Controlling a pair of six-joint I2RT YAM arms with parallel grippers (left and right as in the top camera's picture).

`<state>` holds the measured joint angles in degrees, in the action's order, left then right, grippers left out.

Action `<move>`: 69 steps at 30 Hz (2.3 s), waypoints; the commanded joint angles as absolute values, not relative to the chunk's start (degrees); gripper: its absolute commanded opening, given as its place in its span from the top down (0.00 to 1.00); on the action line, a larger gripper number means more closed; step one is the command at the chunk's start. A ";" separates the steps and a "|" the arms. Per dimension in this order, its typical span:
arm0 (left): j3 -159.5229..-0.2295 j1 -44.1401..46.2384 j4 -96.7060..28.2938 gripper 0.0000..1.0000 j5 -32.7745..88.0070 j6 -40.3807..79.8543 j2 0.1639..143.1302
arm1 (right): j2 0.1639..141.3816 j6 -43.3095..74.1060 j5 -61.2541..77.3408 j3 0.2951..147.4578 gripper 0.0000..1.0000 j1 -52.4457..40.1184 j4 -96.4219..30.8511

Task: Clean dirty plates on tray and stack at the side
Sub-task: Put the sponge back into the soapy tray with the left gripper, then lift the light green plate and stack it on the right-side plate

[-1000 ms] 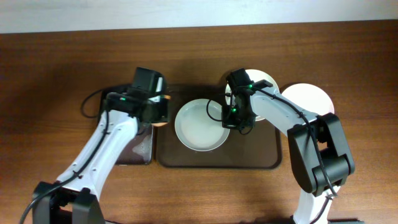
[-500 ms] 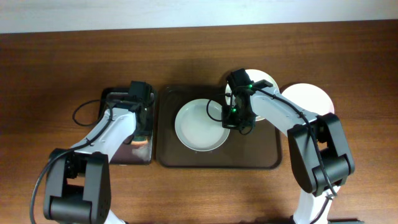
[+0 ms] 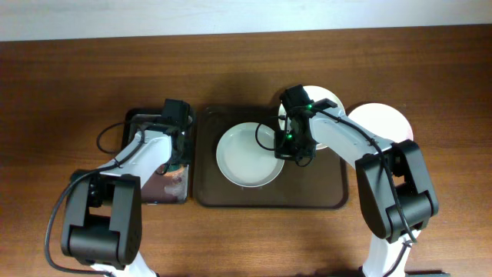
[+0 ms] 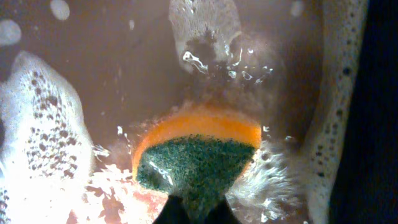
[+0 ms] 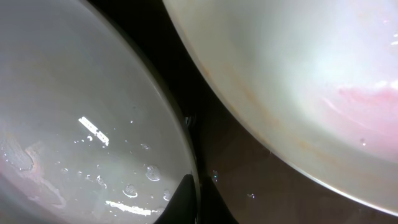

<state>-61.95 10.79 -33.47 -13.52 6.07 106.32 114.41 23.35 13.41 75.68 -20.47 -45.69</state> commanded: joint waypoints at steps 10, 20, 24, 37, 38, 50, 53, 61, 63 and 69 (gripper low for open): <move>-68.29 10.33 -47.70 0.43 -2.33 5.93 107.98 | 105.60 16.80 8.51 78.78 0.96 -20.67 -46.78; -67.53 10.33 -48.95 0.92 -9.98 5.93 107.98 | 95.55 10.57 -26.72 78.78 0.96 -26.96 -49.69; -68.62 10.33 -51.27 0.56 -14.41 5.93 107.96 | 95.55 7.29 -39.66 78.78 0.96 -32.38 -49.34; -71.20 10.33 -44.29 0.23 -14.35 8.58 108.49 | 94.72 9.93 -56.75 78.81 0.96 -41.19 -44.93; -70.83 10.33 -44.12 0.23 -14.20 10.04 109.03 | 94.37 9.91 -55.94 78.83 0.96 -41.17 -44.56; -71.66 10.33 -38.33 1.00 -9.28 10.63 111.77 | 90.80 13.82 -44.86 78.83 0.96 -35.44 -44.91; -72.01 10.33 -39.16 0.41 -9.43 10.63 107.66 | 89.06 16.62 -34.98 78.83 0.96 -27.99 -46.26; -71.99 10.33 -44.77 0.36 -5.82 10.66 102.52 | 87.46 20.49 -5.41 78.83 0.96 -0.10 -49.30; -71.99 10.33 -45.63 0.36 -5.13 10.66 102.52 | 87.74 20.69 -2.98 78.81 0.96 9.45 -50.72; -71.99 10.33 -45.89 0.35 -5.15 10.66 102.52 | 92.84 20.64 -2.98 78.65 0.96 22.92 -52.12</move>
<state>-71.20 10.41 -45.71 -5.78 10.50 103.48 90.70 19.81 -4.38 77.78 21.28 -51.94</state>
